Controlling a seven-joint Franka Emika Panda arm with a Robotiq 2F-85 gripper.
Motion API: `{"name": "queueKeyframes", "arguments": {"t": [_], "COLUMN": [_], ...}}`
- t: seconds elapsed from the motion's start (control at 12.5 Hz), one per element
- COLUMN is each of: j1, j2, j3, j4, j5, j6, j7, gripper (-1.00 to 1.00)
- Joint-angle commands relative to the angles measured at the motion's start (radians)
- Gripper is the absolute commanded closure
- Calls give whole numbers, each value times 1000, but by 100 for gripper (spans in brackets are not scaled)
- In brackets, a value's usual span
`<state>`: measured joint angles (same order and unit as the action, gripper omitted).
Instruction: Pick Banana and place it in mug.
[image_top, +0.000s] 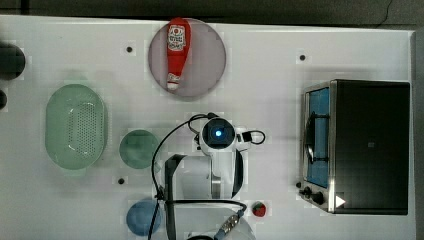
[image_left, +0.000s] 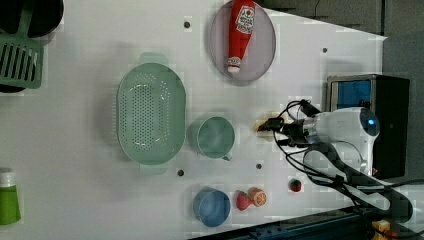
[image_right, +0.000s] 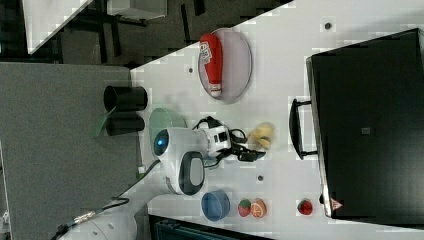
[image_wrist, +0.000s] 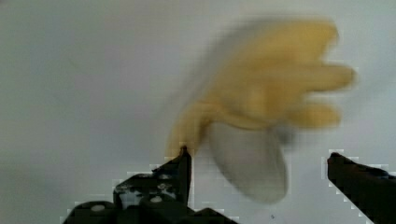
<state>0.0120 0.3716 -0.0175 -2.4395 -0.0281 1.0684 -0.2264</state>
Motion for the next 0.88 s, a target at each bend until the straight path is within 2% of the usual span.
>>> {"name": "queueKeyframes", "arguments": {"t": [0.08,0.32,0.48,0.8,0.88], "j1": [-20,-19,-20,-22,-24], "j2": [-6,-1,-4,-110,-255], "j3": [-16,-14,-14,-18,-22], "j4": [15,6,4,-7,-9], "j5": [10,10,10,10,10], "j6": [81,106,109,85,-43], "j7": [-58,-58,-58,-58,-58], "gripper": [-70,4,43,43,43]}}
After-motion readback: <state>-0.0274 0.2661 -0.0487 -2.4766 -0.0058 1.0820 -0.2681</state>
